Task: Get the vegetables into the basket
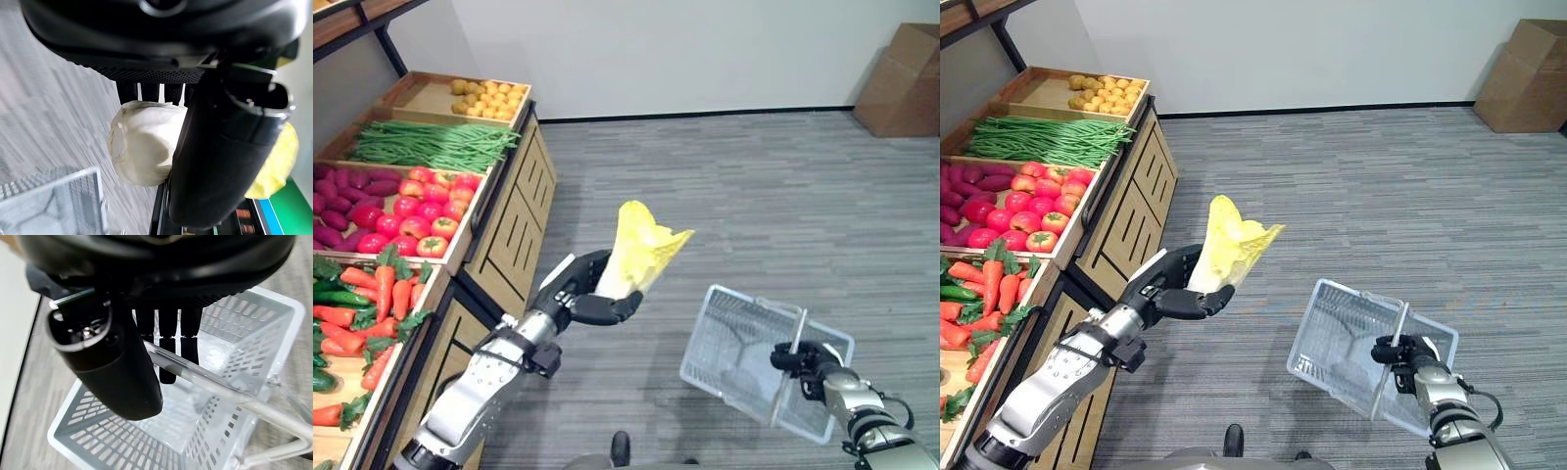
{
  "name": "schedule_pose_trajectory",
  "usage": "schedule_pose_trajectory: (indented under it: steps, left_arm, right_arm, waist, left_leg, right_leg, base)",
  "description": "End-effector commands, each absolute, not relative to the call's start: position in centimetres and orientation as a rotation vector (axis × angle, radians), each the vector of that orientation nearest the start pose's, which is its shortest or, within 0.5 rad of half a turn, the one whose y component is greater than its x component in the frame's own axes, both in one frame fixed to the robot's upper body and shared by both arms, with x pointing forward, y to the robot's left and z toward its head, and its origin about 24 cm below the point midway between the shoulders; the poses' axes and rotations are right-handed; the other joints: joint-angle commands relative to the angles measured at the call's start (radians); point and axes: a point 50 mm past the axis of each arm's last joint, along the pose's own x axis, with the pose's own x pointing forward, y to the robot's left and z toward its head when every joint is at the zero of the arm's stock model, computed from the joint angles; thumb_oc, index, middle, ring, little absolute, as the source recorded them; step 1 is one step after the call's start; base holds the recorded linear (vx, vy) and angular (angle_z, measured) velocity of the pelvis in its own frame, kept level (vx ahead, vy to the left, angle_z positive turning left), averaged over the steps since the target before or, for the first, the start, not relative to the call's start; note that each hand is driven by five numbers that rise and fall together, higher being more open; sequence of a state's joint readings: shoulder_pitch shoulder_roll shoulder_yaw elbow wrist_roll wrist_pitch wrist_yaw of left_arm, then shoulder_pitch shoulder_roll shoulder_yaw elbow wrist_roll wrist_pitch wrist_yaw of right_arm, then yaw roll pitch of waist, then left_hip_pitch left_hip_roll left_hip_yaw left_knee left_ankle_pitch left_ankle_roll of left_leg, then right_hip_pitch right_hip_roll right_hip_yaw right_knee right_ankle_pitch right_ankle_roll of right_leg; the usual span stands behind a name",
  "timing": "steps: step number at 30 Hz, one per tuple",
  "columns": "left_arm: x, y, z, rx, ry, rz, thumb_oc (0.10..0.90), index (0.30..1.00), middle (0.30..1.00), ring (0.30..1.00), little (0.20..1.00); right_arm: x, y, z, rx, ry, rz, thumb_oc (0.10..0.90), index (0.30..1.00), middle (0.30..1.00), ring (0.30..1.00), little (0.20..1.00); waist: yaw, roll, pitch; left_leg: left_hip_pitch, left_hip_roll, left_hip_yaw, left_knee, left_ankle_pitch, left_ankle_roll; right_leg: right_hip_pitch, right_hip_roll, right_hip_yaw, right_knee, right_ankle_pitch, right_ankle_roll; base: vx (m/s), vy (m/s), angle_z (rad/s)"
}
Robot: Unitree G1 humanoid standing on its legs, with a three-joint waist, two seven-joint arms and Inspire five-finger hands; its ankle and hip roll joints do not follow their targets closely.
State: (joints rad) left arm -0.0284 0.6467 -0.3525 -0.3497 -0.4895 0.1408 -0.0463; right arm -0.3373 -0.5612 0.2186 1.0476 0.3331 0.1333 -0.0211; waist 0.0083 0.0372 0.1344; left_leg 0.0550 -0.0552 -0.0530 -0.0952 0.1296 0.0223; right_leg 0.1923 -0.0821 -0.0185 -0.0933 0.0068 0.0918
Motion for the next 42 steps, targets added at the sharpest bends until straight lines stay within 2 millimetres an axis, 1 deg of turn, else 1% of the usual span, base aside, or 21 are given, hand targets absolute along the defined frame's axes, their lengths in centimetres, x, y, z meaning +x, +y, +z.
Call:
schedule_pose_trajectory:
  steps: [1,3,5,6,7,8,9,10,14,17,18,19,20,22,24,25,26,27,28,32,42]
  left_arm:
    - [24.7,11.9,14.2,0.133,-0.264,-0.614,0.4,0.3,0.3,0.3,0.3]
    - [25.8,10.5,13.5,0.176,-0.238,-0.653,0.4,0.3,0.3,0.3,0.3]
    - [26.2,9.9,12.8,0.193,-0.209,-0.671,0.4,0.3,0.3,0.3,0.3]
    - [27.4,9.1,12.5,0.236,-0.199,-0.67,0.4,0.3,0.3,0.3,0.3]
    - [27.5,9.0,12.6,0.236,-0.202,-0.671,0.4,0.3,0.3,0.3,0.3]
    - [28.1,8.2,11.8,0.262,-0.165,-0.682,0.4,0.3,0.3,0.3,0.3]
    - [29.4,7.6,11.8,0.307,-0.167,-0.659,0.4,0.3,0.3,0.3,0.3]
    - [29.5,7.5,11.8,0.307,-0.17,-0.659,0.4,0.3,0.3,0.3,0.3]
    - [31.9,5.7,10.2,0.437,-0.102,-0.632,0.4,0.3,0.3,0.3,0.3]
    - [32.7,5.0,9.5,0.503,-0.078,-0.621,0.4,0.3,0.3,0.3,0.3]
    - [33.0,4.6,8.0,0.552,-0.021,-0.603,0.4,0.3,0.3,0.3,0.3]
    - [33.1,4.5,8.0,0.552,-0.022,-0.604,0.4,0.3,0.3,0.3,0.3]
    - [33.2,4.2,6.8,0.602,0.017,-0.596,0.4,0.3,0.3,0.3,0.3]
    - [33.2,3.6,3.8,0.658,0.14,-0.579,0.4,0.3,0.3,0.3,0.3]
    - [33.3,3.5,3.0,0.687,0.171,-0.566,0.4,0.3,0.3,0.3,0.3]
    - [33.1,3.6,1.7,0.734,0.227,-0.556,0.471,0.399,0.399,0.399,0.399]
    - [33.2,3.5,1.4,0.739,0.24,-0.54,0.624,0.613,0.613,0.613,0.613]
    - [33.2,3.5,1.4,0.738,0.239,-0.539,0.835,0.909,0.909,0.909,0.909]
    - [33.1,3.1,1.4,0.745,0.235,-0.547,0.9,1.0,1.0,1.0,1.0]
    - [32.6,2.8,0.1,0.801,0.284,-0.547,0.9,1.0,1.0,1.0,1.0]
    - [32.4,2.0,0.1,0.813,0.269,-0.561,0.9,1.0,1.0,1.0,1.0]
  right_arm:
    - [31.2,-32.0,2.3,-0.355,0.509,-0.274,0.4,0.3,0.3,0.3,0.3]
    - [33.1,-30.5,4.0,-0.389,0.453,-0.221,0.4,0.3,0.3,0.3,0.3]
    - [33.9,-29.7,4.9,-0.403,0.419,-0.189,0.4,0.3,0.3,0.3,0.3]
    - [35.0,-28.5,6.1,-0.422,0.374,-0.158,0.4,0.3,0.3,0.3,0.3]
    - [35.1,-28.5,6.2,-0.422,0.372,-0.16,0.4,0.3,0.3,0.3,0.3]
    - [35.9,-27.4,7.0,-0.435,0.34,-0.129,0.4,0.3,0.3,0.3,0.3]
    - [36.7,-26.5,8.2,-0.44,0.303,-0.115,0.4,0.3,0.3,0.3,0.3]
    - [36.8,-26.6,8.3,-0.44,0.3,-0.117,0.4,0.3,0.3,0.3,0.3]
    - [38.5,-23.2,10.8,-0.443,0.199,-0.05,0.4,0.3,0.3,0.3,0.3]
    - [38.7,-22.2,11.1,-0.44,0.176,-0.032,0.4,0.3,0.3,0.3,0.3]
    - [38.9,-20.9,11.2,-0.426,0.154,-0.003,0.4,0.3,0.3,0.3,0.3]
    - [38.8,-21.0,11.2,-0.427,0.154,-0.004,0.4,0.3,0.3,0.3,0.3]
    - [38.9,-20.4,11.3,-0.417,0.142,0.006,0.4,0.3,0.3,0.3,0.3]
    - [39.2,-18.3,11.2,-0.394,0.125,0.051,0.4,0.3,0.3,0.3,0.3]
    - [39.3,-17.5,11.5,-0.397,0.109,0.064,0.4,0.3,0.3,0.3,0.3]
    - [39.4,-16.6,11.4,-0.4,0.104,0.087,0.4,0.3,0.3,0.3,0.3]
    - [39.4,-16.1,11.2,-0.395,0.105,0.099,0.4,0.3,0.3,0.3,0.3]
    - [39.4,-16.1,11.2,-0.395,0.105,0.099,0.4,0.3,0.3,0.3,0.3]
    - [39.4,-15.7,11.2,-0.391,0.103,0.104,0.4,0.3,0.3,0.3,0.3]
    - [39.4,-14.7,10.9,-0.385,0.103,0.116,0.4,0.3,0.3,0.3,0.3]
    - [39.2,-14.1,10.1,-0.388,0.122,0.129,0.4,0.3,0.3,0.3,0.3]
  waist:
    - [0.015,-0.014,-0.048]
    - [0.006,-0.016,-0.051]
    - [0.002,-0.016,-0.052]
    - [-0.006,-0.014,-0.049]
    - [-0.005,-0.013,-0.049]
    - [-0.012,-0.012,-0.049]
    - [-0.02,-0.008,-0.046]
    - [-0.019,-0.007,-0.045]
    - [-0.041,0.002,-0.037]
    - [-0.051,0.007,-0.034]
    - [-0.062,0.009,-0.034]
    - [-0.061,0.01,-0.034]
    - [-0.068,0.011,-0.033]
    - [-0.087,0.015,-0.03]
    - [-0.093,0.016,-0.028]
    - [-0.104,0.016,-0.027]
    - [-0.107,0.018,-0.028]
    - [-0.106,0.018,-0.028]
    - [-0.11,0.019,-0.027]
    - [-0.12,0.02,-0.027]
    - [-0.122,0.019,-0.03]
  left_leg:
    - [0.071,0.037,0.004,0.008,-0.149,-0.045]
    - [0.078,0.039,0.009,0.008,-0.157,-0.045]
    - [0.076,0.039,0.012,0.008,-0.157,-0.045]
    - [0.076,0.04,0.016,0.008,-0.156,-0.045]
    - [0.069,0.04,0.017,0.008,-0.147,-0.045]
    - [0.074,0.04,0.02,0.008,-0.155,-0.045]
    - [0.073,0.041,0.024,0.008,-0.154,-0.045]
    - [0.066,0.041,0.025,0.008,-0.145,-0.045]
    - [0.055,0.042,0.039,0.008,-0.141,-0.046]
    - [0.052,0.042,0.044,0.008,-0.139,-0.047]
    - [0.055,0.043,0.048,0.008,-0.147,-0.047]
    - [0.056,0.043,0.048,0.008,-0.147,-0.047]
    - [0.055,0.043,0.05,0.008,-0.148,-0.047]
    - [0.055,0.043,0.061,0.008,-0.149,-0.046]
    - [0.055,0.044,0.066,0.008,-0.149,-0.046]
    - [0.053,0.046,0.077,0.008,-0.151,-0.046]
    - [0.053,0.047,0.081,0.008,-0.15,-0.046]
    - [0.053,0.047,0.081,0.008,-0.151,-0.046]
    - [0.054,0.047,0.085,0.008,-0.151,-0.046]
    - [0.054,0.049,0.088,0.008,-0.151,-0.047]
    - [0.061,0.05,0.088,0.008,-0.156,-0.047]
  right_leg:
    - [-0.019,-0.001,-0.042,0.006,-0.053,0.008]
    - [-0.014,0.0,-0.039,0.006,-0.059,0.007]
    - [-0.017,0.0,-0.036,0.006,-0.057,0.006]
    - [-0.018,0.0,-0.034,0.006,-0.055,0.006]
    - [-0.025,0.001,-0.033,0.006,-0.046,0.005]
    - [-0.022,0.0,-0.031,0.006,-0.053,0.006]
    - [-0.026,0.001,-0.028,0.006,-0.052,0.005]
    - [-0.033,0.001,-0.027,0.006,-0.044,0.005]
    - [-0.052,0.001,-0.016,0.006,-0.035,0.006]
    - [-0.058,0.001,-0.013,0.006,-0.033,0.007]
    - [-0.055,0.001,-0.011,0.006,-0.041,0.007]
    - [-0.055,0.001,-0.011,0.006,-0.041,0.007]
    - [-0.056,0.001,-0.009,0.006,-0.041,0.007]
    - [-0.062,0.002,0.001,0.006,-0.038,0.007]
    - [-0.064,0.003,0.006,0.006,-0.037,0.007]
    - [-0.072,0.005,0.018,0.006,-0.035,0.008]
    - [-0.074,0.006,0.023,0.006,-0.032,0.007]
    - [-0.074,0.006,0.024,0.006,-0.032,0.006]
    - [-0.074,0.006,0.027,0.006,-0.031,0.007]
    - [-0.075,0.006,0.028,0.006,-0.032,0.006]
    - [-0.066,0.007,0.023,0.006,-0.039,0.004]
  base:
    - [-0.04,-0.004,0.02]
    - [0.0,0.0,0.0]
    - [0.0,0.0,0.0]
    - [0.0,0.0,0.0]
    - [-0.01,0.0,-0.04]
    - [-0.02,0.003,-0.08]
    - [-0.02,0.003,-0.09]
    - [-0.02,0.0,-0.09]
    - [-0.03,0.002,-0.1]
    - [-0.01,0.004,-0.1]
    - [0.03,0.0,-0.07]
    - [0.04,0.0,-0.03]
    - [0.01,0.007,-0.04]
    - [0.01,0.008,-0.05]
    - [0.0,0.001,-0.07]
    - [0.0,-0.002,-0.16]
    - [0.0,-0.003,-0.27]
    - [0.01,0.001,-0.29]
    - [0.01,0.002,-0.24]
    - [0.0,0.0,-0.03]
    - [0.0,-0.002,-0.01]
